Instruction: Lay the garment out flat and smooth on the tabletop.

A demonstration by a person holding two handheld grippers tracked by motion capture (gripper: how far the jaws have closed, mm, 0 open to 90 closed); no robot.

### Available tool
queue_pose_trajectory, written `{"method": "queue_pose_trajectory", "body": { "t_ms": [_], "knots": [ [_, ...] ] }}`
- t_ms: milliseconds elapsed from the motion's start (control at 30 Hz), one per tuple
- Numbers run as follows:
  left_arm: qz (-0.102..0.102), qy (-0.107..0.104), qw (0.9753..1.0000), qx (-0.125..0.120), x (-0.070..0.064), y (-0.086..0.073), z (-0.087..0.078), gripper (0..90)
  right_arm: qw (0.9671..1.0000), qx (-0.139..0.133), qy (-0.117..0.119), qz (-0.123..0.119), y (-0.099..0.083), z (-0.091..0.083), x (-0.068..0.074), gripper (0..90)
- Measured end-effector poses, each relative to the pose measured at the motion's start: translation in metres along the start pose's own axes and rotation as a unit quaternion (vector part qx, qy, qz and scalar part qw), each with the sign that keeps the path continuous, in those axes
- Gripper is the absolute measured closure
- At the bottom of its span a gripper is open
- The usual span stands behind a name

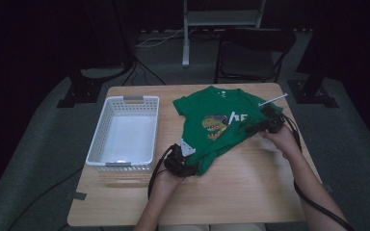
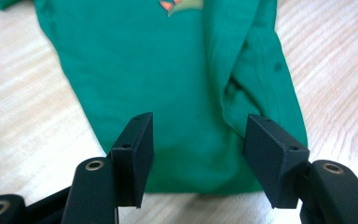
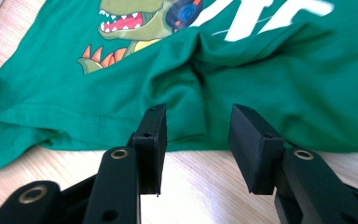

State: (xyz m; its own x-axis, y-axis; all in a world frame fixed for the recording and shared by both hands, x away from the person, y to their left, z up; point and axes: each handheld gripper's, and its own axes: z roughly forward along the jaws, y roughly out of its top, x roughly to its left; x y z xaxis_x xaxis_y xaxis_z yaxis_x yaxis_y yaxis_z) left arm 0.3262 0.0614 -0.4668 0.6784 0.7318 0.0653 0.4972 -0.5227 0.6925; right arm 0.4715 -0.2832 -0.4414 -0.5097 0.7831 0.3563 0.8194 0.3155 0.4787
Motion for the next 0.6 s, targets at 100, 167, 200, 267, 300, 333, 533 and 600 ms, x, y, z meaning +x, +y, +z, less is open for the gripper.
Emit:
{"method": "queue_pose_trajectory", "body": {
  "t_ms": [100,167,200,267,300,333,533,600],
  "knots": [
    [0.002,-0.007,1.0,0.004,0.0,-0.002,0.001,44.1,0.9999,0.01,0.011,-0.002,0.0,0.012,0.002,62.8],
    [0.003,-0.005,1.0,0.006,0.001,-0.002,0.002,44.1,0.9998,0.014,0.008,-0.012,-0.001,0.016,0.007,79.8],
    [0.004,-0.005,1.0,0.007,0.002,-0.003,0.003,44.1,0.9998,0.014,0.01,-0.014,-0.001,0.016,0.007,83.9],
    [0.004,-0.005,1.0,0.007,0.002,-0.003,0.003,44.1,0.9997,0.011,0.008,-0.019,-0.002,0.014,0.01,85.6],
    [0.007,-0.004,0.9999,0.006,0.001,-0.003,0.004,44.1,0.9997,0.01,0.009,-0.022,-0.002,0.012,0.011,85.7],
    [0.007,-0.004,0.9999,0.006,0.001,-0.003,0.004,44.1,0.9996,0.01,0.009,-0.024,-0.003,0.01,0.012,85.8],
    [0.009,-0.009,0.9999,0.003,0.0,-0.004,0.002,44.1,0.9994,-0.008,0.008,-0.032,-0.013,-0.011,0.013,85.8],
    [0.011,-0.01,0.9999,0.003,-0.001,-0.004,0.002,44.1,0.9992,-0.022,0.01,-0.033,-0.022,-0.023,0.013,85.8]
  ]
}}
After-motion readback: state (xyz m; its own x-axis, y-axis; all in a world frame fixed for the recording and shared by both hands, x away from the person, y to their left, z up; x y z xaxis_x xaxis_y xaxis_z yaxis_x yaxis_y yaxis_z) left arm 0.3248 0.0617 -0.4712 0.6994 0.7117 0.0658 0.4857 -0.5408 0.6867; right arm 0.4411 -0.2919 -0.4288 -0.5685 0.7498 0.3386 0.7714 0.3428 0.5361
